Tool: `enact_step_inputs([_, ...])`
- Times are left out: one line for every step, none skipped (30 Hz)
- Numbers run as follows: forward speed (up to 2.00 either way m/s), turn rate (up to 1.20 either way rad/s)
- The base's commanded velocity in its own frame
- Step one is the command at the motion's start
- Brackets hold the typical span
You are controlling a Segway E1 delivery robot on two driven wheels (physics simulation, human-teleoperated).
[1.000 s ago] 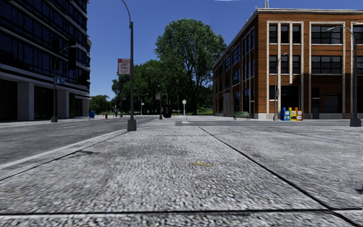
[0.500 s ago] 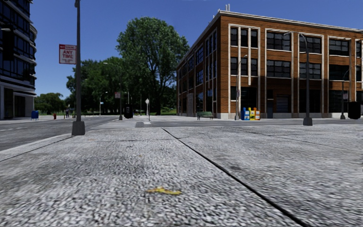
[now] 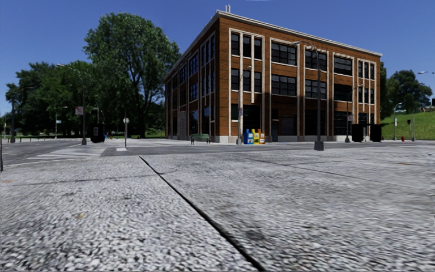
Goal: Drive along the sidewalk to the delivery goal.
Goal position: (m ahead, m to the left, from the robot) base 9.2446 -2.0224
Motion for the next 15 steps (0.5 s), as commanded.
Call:
enact_step_inputs([2.0,-0.56])
enact_step_inputs([2.0,-0.56])
enact_step_inputs([2.0,-0.56])
enact_step_inputs([2.0,-0.56])
enact_step_inputs([2.0,-0.56])
enact_step_inputs([2.0,-0.56])
enact_step_inputs([2.0,-0.56])
enact_step_inputs([2.0,-0.56])
enact_step_inputs([2.0,-0.56])
enact_step_inputs([2.0,-0.56])
enact_step_inputs([2.0,-0.56])
enact_step_inputs([2.0,-0.56])
enact_step_inputs([2.0,-0.56])
enact_step_inputs([2.0,-0.56])
enact_step_inputs([2.0,-0.56])
